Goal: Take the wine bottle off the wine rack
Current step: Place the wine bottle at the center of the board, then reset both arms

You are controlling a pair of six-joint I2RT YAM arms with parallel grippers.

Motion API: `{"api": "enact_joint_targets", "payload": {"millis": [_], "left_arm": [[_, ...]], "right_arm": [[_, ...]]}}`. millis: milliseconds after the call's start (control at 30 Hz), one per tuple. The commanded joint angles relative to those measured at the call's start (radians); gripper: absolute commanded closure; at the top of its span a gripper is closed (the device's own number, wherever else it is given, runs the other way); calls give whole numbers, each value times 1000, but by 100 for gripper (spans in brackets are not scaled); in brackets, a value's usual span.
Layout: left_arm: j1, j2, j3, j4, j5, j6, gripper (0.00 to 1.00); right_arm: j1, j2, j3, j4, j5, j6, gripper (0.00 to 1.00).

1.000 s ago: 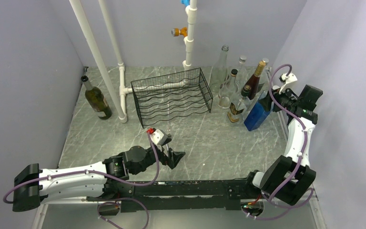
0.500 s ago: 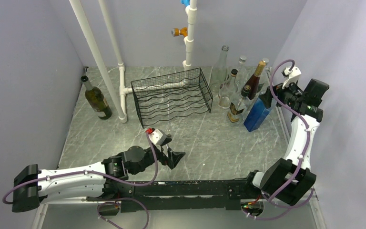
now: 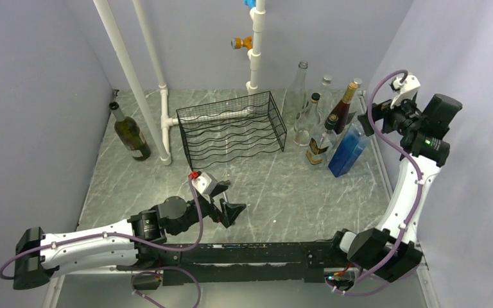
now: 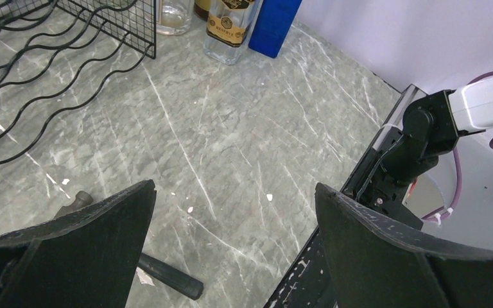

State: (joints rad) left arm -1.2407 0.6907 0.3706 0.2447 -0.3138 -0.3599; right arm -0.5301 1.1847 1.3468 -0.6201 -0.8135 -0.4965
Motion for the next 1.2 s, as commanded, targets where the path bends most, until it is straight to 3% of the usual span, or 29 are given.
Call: {"api": "enact_joint_targets", "payload": {"millis": [0, 233, 333, 500, 700, 933, 1167], "left_arm": [[-5, -46, 90, -72, -35, 33, 1], [41, -63, 247, -238, -68, 123, 1], [126, -72, 300, -315, -57, 127, 0], [328, -119, 342, -410, 45, 87, 1], [443, -212, 372, -543, -8, 75, 1], [447, -376, 443, -739, -172, 77, 1], [446, -448, 498, -871, -241, 88, 1]], "right_arm": [[-8, -66, 105, -14, 57, 33, 0], [-8, -171, 86, 63, 27, 249, 0], [-8, -215, 67, 61, -116, 306, 0], [-7, -261, 10, 143, -162, 517, 0], [72, -249, 14, 48, 29, 628, 0], [188, -231, 20, -34, 109, 593, 0], [193, -302, -38, -10, 200, 623, 0]]}}
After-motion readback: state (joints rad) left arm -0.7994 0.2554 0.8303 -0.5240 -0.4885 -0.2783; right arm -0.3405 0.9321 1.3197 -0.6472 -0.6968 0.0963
